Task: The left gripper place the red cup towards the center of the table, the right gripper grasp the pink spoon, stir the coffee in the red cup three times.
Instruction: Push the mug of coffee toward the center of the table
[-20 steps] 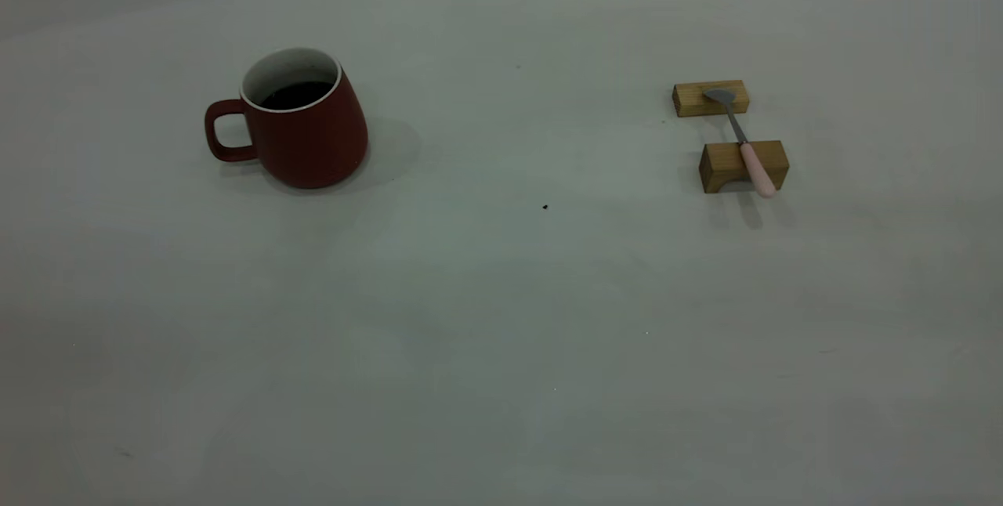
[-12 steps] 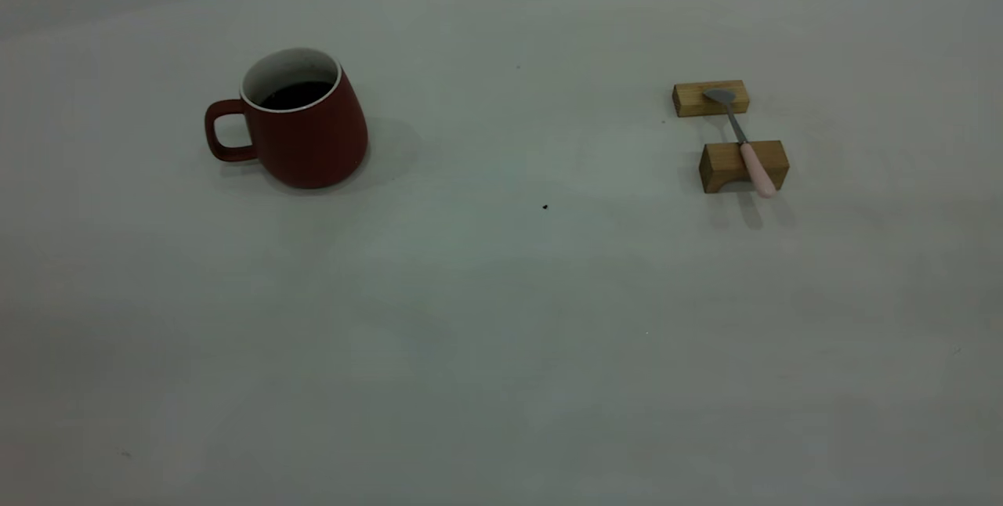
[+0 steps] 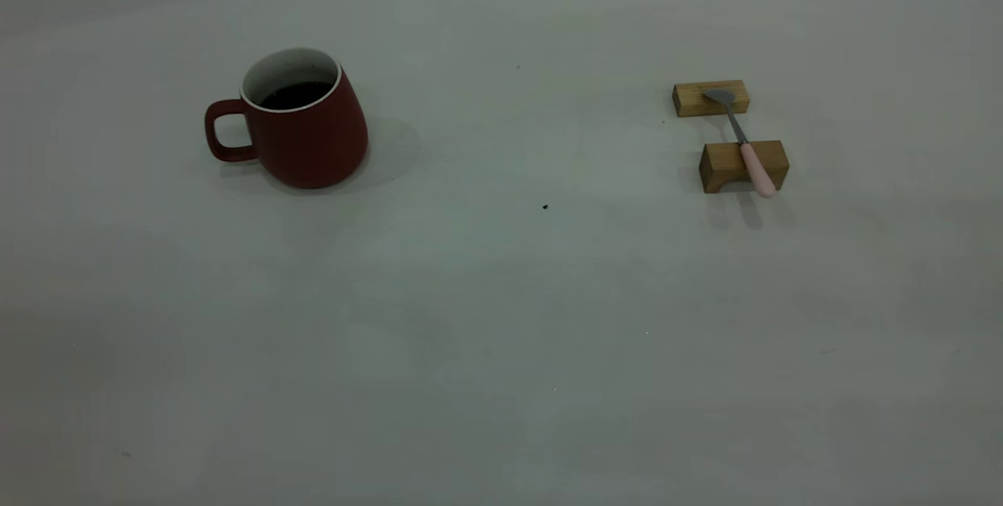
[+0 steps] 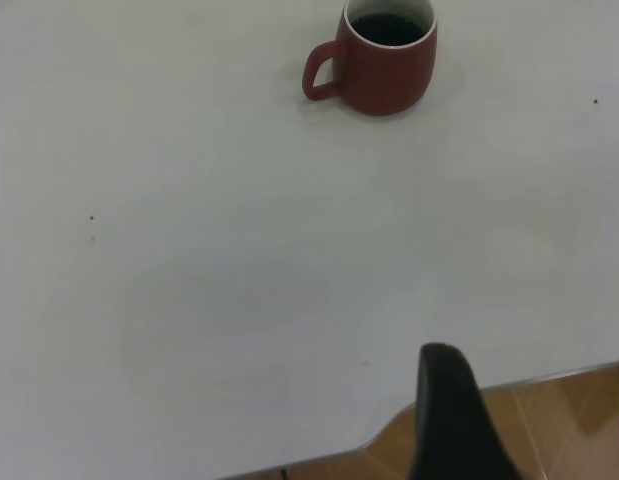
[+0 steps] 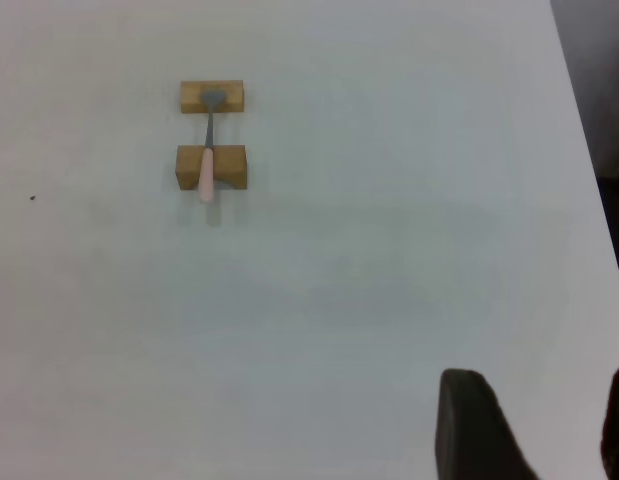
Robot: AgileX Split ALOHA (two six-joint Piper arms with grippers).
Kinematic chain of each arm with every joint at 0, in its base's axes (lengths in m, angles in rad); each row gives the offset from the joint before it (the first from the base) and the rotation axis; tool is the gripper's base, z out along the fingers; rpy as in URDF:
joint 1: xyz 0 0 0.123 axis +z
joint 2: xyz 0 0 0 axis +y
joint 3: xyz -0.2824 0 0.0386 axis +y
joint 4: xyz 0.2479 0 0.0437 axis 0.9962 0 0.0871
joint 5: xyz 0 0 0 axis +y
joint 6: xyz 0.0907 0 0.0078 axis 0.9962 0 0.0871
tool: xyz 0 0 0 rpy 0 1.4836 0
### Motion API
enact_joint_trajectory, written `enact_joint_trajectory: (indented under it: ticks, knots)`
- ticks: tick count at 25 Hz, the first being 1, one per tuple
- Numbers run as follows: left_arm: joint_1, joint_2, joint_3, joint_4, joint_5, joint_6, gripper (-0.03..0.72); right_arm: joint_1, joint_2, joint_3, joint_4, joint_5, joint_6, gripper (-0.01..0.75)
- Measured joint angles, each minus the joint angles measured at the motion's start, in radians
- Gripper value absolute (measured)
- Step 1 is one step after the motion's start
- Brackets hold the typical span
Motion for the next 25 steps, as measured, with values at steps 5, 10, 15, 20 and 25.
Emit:
enact_joint_trajectory:
  ticks: [5,10,15,20,25]
  knots:
    - [0.0,0.0,0.0,0.0,0.0,0.0,0.482,0.0,0.0,0.0,0.0,0.0,0.0,0.348]
    - [0.0,0.0,0.0,0.0,0.0,0.0,0.482,0.0,0.0,0.0,0.0,0.0,0.0,0.348]
    - [0.0,0.013,0.0,0.019,-0.001,-0.039,0.482,0.0,0.0,0.0,0.0,0.0,0.0,0.348]
    - [0.0,0.208,-0.021,0.048,-0.101,-0.121,0.482,0.0,0.0,0.0,0.0,0.0,0.0,0.348]
    - [0.0,0.554,-0.029,0.063,-0.249,-0.127,0.482,0.0,0.0,0.0,0.0,0.0,0.0,0.348]
